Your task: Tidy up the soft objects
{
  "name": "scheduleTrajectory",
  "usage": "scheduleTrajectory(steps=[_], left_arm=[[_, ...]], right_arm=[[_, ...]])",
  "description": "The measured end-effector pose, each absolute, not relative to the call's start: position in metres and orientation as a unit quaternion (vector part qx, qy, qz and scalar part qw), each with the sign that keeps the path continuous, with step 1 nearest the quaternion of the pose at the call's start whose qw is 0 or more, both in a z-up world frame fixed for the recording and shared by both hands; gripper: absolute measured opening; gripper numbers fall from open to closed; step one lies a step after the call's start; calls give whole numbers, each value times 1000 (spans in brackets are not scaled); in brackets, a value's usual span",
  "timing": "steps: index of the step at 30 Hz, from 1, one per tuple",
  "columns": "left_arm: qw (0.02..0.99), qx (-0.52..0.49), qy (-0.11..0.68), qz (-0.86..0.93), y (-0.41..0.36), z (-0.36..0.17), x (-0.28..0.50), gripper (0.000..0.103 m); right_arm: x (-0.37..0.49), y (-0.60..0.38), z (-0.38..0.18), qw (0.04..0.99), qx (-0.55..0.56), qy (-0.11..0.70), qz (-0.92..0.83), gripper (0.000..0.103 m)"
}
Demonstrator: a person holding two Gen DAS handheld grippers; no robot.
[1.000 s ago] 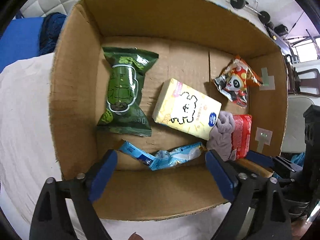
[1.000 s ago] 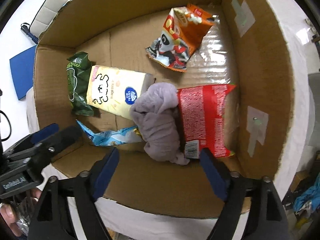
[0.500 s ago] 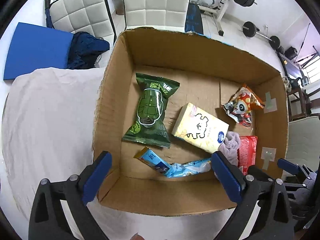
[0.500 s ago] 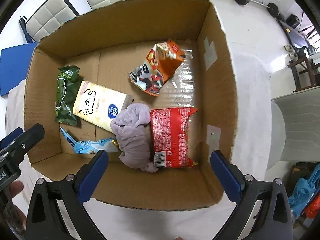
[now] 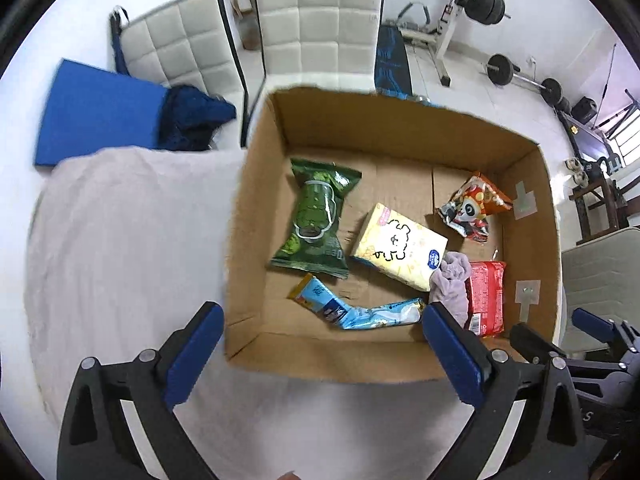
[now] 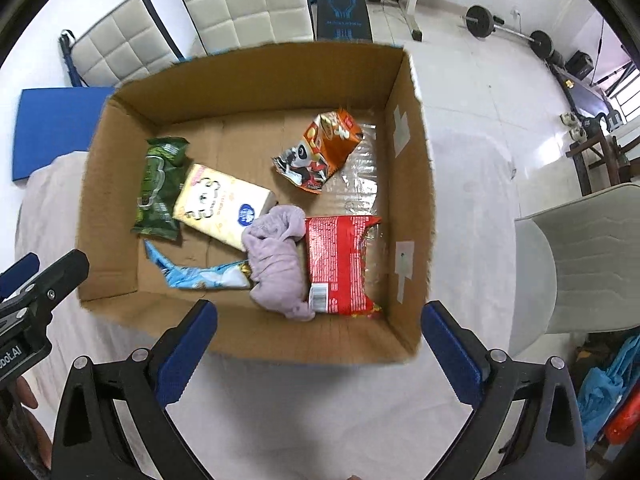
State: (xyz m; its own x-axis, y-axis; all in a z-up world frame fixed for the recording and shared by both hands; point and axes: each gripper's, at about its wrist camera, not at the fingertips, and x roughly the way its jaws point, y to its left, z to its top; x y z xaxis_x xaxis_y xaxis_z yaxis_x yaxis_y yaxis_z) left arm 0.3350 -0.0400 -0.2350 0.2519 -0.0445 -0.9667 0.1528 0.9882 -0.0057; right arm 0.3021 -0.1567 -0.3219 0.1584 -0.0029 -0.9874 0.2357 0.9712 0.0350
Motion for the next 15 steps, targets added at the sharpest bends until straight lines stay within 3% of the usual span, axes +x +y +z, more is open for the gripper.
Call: scheduleTrajectory(steps=[15], left_arm=[[832, 45, 546, -89, -29, -98, 212, 102]], right_arm=[[169, -127, -169, 821, 91, 560, -65, 103]])
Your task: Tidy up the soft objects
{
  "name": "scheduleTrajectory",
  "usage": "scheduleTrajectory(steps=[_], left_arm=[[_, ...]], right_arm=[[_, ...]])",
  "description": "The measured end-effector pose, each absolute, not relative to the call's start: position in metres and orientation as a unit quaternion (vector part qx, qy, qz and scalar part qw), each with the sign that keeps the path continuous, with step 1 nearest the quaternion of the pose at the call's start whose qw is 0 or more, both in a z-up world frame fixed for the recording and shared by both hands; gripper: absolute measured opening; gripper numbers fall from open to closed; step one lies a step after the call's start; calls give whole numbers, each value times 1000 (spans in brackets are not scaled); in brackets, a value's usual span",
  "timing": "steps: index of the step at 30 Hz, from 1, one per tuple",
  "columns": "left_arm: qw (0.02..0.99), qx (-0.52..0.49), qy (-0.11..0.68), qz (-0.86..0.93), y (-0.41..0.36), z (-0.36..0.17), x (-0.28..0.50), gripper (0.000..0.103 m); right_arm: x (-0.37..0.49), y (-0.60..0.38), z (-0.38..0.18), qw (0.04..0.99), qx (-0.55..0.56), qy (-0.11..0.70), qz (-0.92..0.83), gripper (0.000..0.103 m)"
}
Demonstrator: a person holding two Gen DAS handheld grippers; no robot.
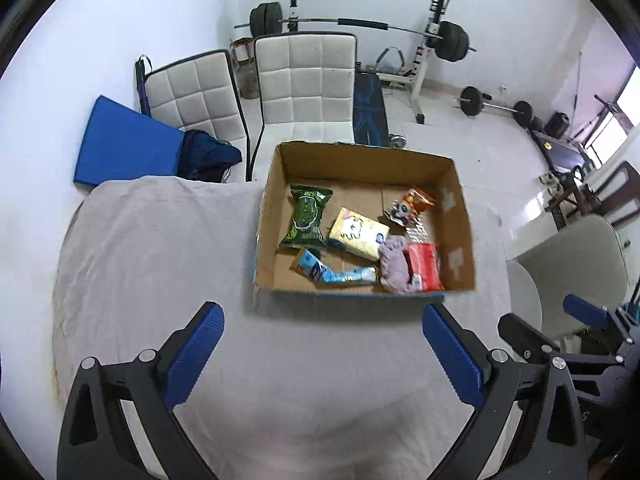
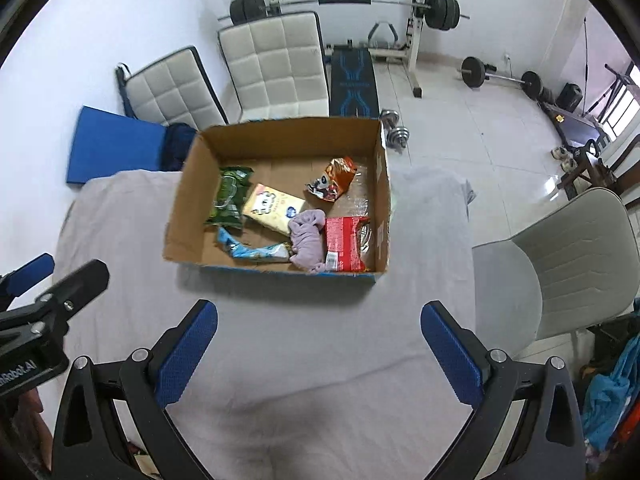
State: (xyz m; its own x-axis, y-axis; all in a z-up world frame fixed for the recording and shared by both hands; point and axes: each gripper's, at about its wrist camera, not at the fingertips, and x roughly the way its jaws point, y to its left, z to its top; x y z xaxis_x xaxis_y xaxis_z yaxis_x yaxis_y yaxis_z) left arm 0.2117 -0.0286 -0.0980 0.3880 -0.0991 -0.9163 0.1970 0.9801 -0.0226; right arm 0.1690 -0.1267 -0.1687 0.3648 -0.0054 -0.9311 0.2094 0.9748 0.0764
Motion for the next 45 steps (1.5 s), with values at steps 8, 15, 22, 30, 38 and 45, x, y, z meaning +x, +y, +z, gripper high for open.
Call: scheduleTrajectory(steps=[8, 15, 22, 30, 38, 45], left_arm=[[848, 33, 524, -74, -9, -49, 166, 102], [852, 18, 519, -66, 5, -26, 133, 102], [859, 24, 509, -58, 3, -17, 114, 102], [870, 34, 489, -46, -4, -25, 130, 102], [878, 41, 475, -41, -11, -25, 150, 102], [880, 47, 470, -42, -14, -25, 160, 102]], right_arm=[[109, -118, -107, 837, 109, 534, -58, 103], [67, -106, -71, 846, 103, 521, -46, 103], [58, -113, -66, 849, 103, 513, -67, 103], [81, -128, -69, 859, 91, 494, -100, 103], [108, -132, -70, 864, 81, 485, -109, 103], [120, -134, -75, 860, 80, 490, -114, 103]])
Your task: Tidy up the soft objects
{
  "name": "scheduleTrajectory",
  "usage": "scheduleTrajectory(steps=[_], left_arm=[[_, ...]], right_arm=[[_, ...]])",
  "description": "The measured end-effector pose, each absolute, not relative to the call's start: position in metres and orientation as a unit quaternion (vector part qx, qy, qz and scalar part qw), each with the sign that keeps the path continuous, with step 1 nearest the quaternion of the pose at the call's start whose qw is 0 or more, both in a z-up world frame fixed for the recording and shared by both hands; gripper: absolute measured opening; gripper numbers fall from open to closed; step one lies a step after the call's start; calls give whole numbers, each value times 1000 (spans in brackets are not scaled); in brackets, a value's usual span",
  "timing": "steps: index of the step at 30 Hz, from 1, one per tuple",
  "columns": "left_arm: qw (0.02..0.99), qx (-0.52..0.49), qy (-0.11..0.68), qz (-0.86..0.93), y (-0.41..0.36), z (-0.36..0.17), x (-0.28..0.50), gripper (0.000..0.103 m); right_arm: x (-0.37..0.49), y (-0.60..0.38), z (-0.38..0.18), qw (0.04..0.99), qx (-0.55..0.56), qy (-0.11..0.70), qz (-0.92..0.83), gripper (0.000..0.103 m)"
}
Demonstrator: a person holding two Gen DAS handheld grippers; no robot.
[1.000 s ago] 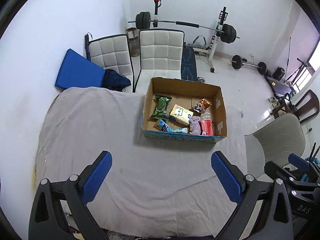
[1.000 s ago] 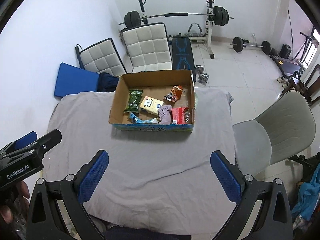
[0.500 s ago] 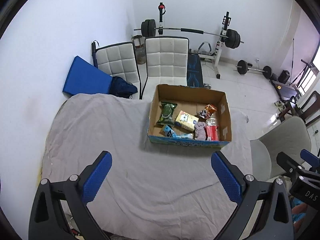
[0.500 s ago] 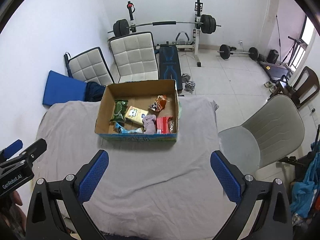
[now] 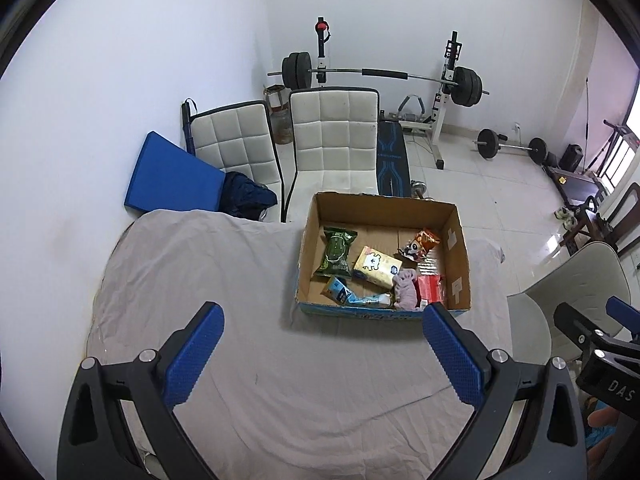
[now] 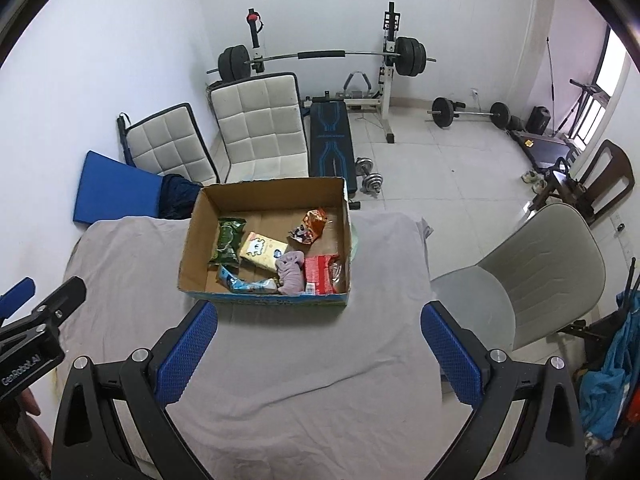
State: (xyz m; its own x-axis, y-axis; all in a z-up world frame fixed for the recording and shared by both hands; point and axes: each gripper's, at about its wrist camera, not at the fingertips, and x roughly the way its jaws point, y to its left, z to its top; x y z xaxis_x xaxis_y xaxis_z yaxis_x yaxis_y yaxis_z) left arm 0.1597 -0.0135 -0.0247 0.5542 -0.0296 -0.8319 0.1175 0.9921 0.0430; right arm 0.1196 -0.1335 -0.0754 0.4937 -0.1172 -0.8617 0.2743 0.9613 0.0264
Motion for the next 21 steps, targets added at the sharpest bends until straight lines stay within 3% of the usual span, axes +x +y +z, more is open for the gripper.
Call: scheduleTrajectory(steps=[21], left_arm=[[875, 51, 478, -51, -25, -30, 171, 102]], right_arm=[[125, -144, -80, 861, 78, 487, -124, 103]])
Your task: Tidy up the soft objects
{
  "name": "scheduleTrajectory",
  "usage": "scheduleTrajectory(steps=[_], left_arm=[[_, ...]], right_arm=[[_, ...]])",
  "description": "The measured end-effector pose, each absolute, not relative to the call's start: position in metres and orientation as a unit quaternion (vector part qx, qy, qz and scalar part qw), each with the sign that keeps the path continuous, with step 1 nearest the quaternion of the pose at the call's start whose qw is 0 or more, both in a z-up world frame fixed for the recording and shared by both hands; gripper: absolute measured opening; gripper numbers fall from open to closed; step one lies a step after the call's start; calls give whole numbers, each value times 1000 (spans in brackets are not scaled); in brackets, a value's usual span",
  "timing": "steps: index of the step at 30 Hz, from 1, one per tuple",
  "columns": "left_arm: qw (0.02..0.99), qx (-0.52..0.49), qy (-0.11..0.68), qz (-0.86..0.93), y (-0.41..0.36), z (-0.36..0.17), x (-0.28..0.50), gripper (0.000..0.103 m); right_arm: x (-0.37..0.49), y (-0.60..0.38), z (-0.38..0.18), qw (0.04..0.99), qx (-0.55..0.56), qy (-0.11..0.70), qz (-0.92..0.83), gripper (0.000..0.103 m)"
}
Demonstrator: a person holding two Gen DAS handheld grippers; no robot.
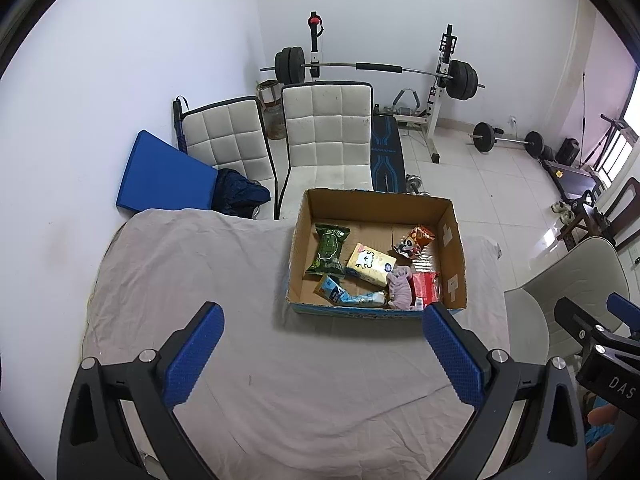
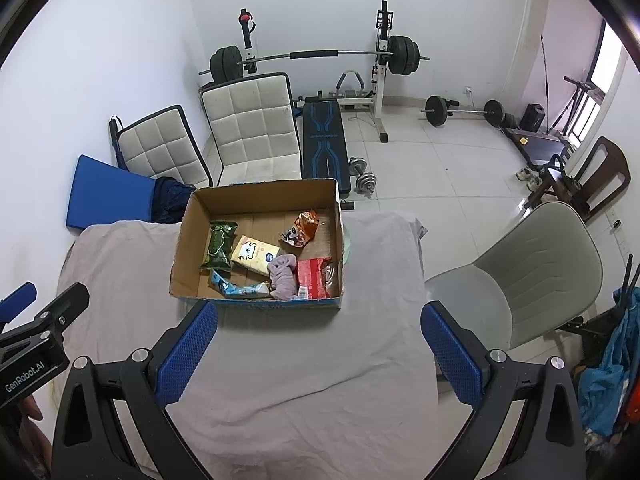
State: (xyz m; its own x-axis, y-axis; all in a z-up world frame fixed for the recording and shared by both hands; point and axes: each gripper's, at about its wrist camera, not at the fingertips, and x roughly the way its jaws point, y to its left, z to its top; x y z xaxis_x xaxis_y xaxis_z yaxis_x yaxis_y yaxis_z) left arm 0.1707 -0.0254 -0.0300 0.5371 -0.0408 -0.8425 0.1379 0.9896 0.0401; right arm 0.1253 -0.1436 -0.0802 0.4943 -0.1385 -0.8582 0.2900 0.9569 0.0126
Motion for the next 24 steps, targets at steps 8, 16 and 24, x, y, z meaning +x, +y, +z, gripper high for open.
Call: scheduleTrajectory(steps=[8, 16, 24], left_arm=[[875, 52, 479, -51, -26, -30, 171, 102], [874, 50, 481, -48, -24, -37, 172, 102], [874, 50, 482, -48, -24, -39, 173, 102]], right_arm=[[127, -142, -81, 860, 74, 490, -119, 103], [127, -140, -80, 861, 68, 490, -115, 103], [126, -139, -79, 861, 67, 491, -115, 103]])
